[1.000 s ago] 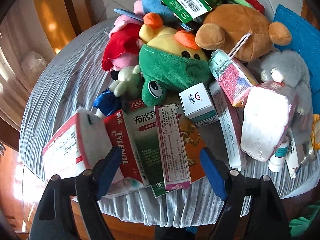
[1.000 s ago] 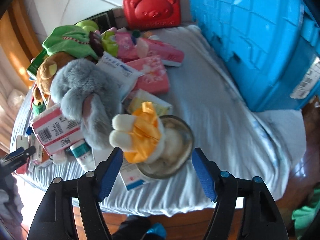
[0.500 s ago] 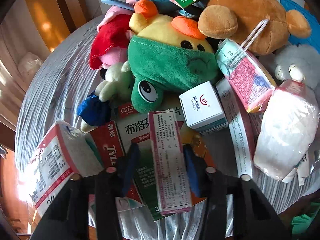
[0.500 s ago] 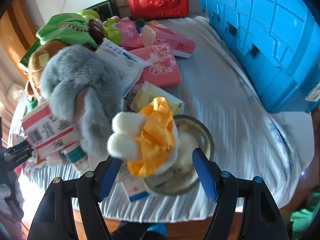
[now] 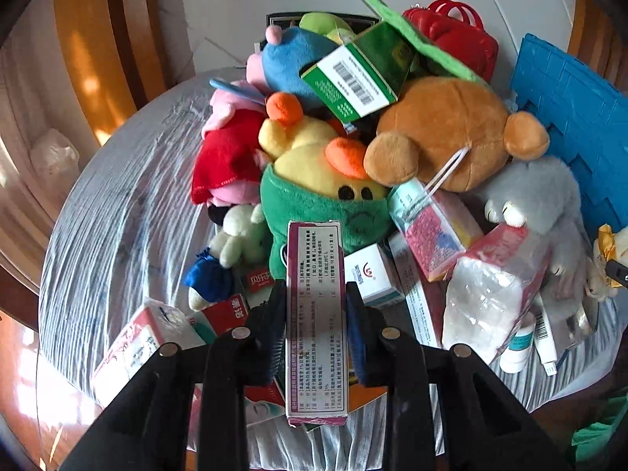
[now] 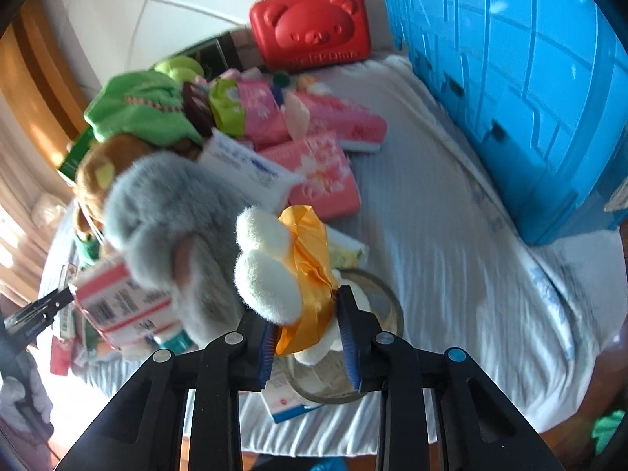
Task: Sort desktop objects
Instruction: 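Grasp the pink medicine box with the left tool while the right tool grasps the yellow-ribboned plush, then carry the pink box and the ribboned plush over the blue crate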
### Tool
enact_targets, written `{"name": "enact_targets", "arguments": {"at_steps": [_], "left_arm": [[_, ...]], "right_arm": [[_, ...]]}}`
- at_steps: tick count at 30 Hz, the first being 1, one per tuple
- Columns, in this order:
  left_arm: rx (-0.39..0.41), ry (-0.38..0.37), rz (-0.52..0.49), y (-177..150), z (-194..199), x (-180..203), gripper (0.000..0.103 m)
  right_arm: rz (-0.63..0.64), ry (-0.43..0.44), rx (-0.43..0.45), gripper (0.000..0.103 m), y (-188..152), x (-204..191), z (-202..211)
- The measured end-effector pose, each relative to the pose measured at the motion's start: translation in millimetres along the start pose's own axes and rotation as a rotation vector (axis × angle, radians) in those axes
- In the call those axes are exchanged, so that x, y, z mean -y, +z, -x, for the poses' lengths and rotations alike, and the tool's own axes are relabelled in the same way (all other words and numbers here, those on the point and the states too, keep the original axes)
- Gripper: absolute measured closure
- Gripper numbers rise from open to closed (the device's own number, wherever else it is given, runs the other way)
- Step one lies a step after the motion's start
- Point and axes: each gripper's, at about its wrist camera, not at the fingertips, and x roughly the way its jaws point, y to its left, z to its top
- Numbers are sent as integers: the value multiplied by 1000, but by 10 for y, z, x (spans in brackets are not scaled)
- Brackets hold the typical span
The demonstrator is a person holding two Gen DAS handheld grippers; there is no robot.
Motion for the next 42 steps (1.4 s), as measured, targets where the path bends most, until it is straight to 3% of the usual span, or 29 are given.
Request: {"name": "enact_targets", "arguments": {"at_steps": [8,13,20,27,30,34,38,42], "left_arm": [[133,-14,-32,401,460,169,75],[216,-85,-83,653,689,474,75],[312,-221,-188,1032,1036,1306,75],[397,-323,-250,1402,1378,2674,75],[410,-358,-254,1611,1493,3381,75],[346,-425,-259,1976,1569,4362,75],[205,-451,-283,2296,1415,5308,75],[5,-401,-352,2424,1003,6184,75]], "right_arm": [[22,-22,99,75,276,-134,390],[52,-49,211,75,518,-213,839],[48,-84,371,75,947,167,1560],[104,-167,454,75,1480,1009,2043],[136,-198,428,75,1759,1569,2109],[175,-250,332,75,2153,2363,2065],[227,-281,186,75,2461,3014,1824],[281,-289,-5,75,2570,3445,1422]]}}
